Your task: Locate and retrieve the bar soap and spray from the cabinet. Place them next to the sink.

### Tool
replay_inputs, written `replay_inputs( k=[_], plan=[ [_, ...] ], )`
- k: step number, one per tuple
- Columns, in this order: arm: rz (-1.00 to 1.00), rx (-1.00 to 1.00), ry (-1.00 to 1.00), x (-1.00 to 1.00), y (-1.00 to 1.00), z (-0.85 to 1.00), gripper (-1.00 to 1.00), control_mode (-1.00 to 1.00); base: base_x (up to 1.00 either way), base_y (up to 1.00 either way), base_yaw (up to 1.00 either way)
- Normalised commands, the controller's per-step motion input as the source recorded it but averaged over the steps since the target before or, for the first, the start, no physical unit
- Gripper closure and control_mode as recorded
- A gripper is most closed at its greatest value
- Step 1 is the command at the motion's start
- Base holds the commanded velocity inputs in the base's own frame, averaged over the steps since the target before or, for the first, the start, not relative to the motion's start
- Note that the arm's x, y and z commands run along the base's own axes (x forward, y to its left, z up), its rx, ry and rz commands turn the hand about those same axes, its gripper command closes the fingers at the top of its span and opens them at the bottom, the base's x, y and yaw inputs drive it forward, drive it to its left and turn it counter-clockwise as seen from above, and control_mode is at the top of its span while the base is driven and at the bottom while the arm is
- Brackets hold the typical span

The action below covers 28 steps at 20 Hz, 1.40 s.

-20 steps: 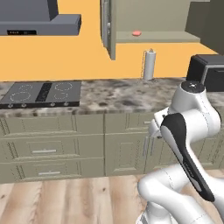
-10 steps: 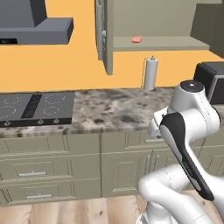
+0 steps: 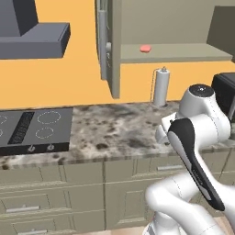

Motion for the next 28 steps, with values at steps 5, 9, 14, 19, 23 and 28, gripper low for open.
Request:
replay_inputs(
  k=[5, 9, 14, 19, 23, 28],
  plan=[
    [0.00, 0.00, 0.00, 0.00, 0.00, 0.00, -1.00, 1.00, 0.70, -0.39, -0.05],
    [0.00, 0.00, 0.00, 0.00, 0.00, 0.00, -1.00, 1.00, 0.46, -0.38, -0.02],
    [0.00, 0.00, 0.00, 0.00, 0.00, 0.00, -1.00, 1.00, 0.26, -0.13, -0.02],
    [0.00, 0.00, 0.00, 0.00, 0.00, 0.00, -1.00, 1.00, 0.45, 0.01, 0.00],
    [0.00, 0.00, 0.00, 0.00, 0.00, 0.00, -1.00, 1.00, 0.55, 0.00, 0.02],
    [0.00, 0.00, 0.00, 0.00, 0.00, 0.00, -1.00, 1.00, 0.38, 0.00, 0.02]
  ],
)
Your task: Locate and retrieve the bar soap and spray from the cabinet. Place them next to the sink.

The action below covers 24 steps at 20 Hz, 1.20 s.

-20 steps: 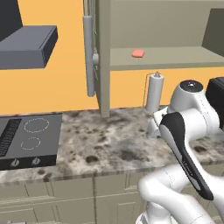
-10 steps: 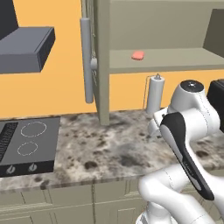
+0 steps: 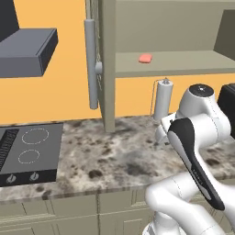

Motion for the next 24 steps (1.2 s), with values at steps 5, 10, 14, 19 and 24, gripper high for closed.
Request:
replay_inputs(
  k=[5, 10, 14, 19, 24],
  plan=[
    [0.00, 0.00, 0.00, 0.00, 0.00, 0.00, -1.00, 1.00, 0.11, 0.00, 0.00],
    [0.00, 0.00, 0.00, 0.00, 0.00, 0.00, -1.00, -1.00, 0.00, 0.00, 0.00],
    [-0.01, 0.06, -0.19, -0.15, -0.01, 0.22, -1.00, -1.00, 0.00, 0.00, 0.00],
    [-0.04, 0.02, -0.25, -0.05, 0.00, 0.61, -1.00, -1.00, 0.00, 0.00, 0.00],
    [-0.03, -0.11, -0.07, 0.07, 0.00, 0.74, -1.00, -1.00, 0.00, 0.00, 0.00]
  ],
)
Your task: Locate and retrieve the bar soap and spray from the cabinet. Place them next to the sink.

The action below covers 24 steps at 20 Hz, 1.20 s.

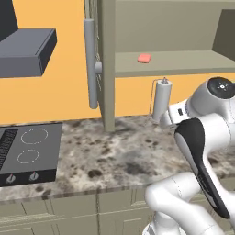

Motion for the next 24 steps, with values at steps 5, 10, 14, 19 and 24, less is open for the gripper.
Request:
replay_inputs(
  k=[5, 10, 14, 19, 24],
  plan=[
    [-0.08, -0.02, 0.00, 0.01, 0.12, 0.61, -1.00, -1.00, 0.00, 0.00, 0.00],
    [-0.11, 0.16, 0.06, -0.02, 0.02, 0.26, -1.00, -1.00, 0.00, 0.00, 0.00],
    [-0.11, 0.12, -0.25, -0.10, 0.00, 0.36, -1.00, -1.00, 0.00, 0.00, 0.00],
    [-0.09, 0.02, -0.40, -0.01, 0.01, 0.16, -1.00, -1.00, 0.00, 0.00, 0.00],
    [-0.02, 0.01, -0.22, 0.07, 0.03, 0.25, -1.00, -1.00, 0.00, 0.00, 0.00]
  ],
)
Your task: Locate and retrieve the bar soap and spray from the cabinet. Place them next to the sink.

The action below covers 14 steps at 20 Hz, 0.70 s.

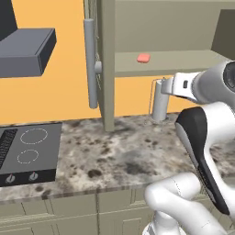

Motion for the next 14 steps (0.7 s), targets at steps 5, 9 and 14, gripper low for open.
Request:
replay_inputs(
  k=[5, 9, 14],
  plan=[
    [0.00, -0.05, 0.00, 0.15, 0.01, 0.48, -1.00, -1.00, 0.00, 0.00, 0.00],
    [0.00, -0.11, 0.03, 0.21, 0.09, 0.44, -1.00, -1.00, 0.00, 0.00, 0.00],
    [0.00, -0.12, 0.02, 0.32, 0.21, 0.17, -1.00, -1.00, 0.00, 0.00, 0.00]
  ],
)
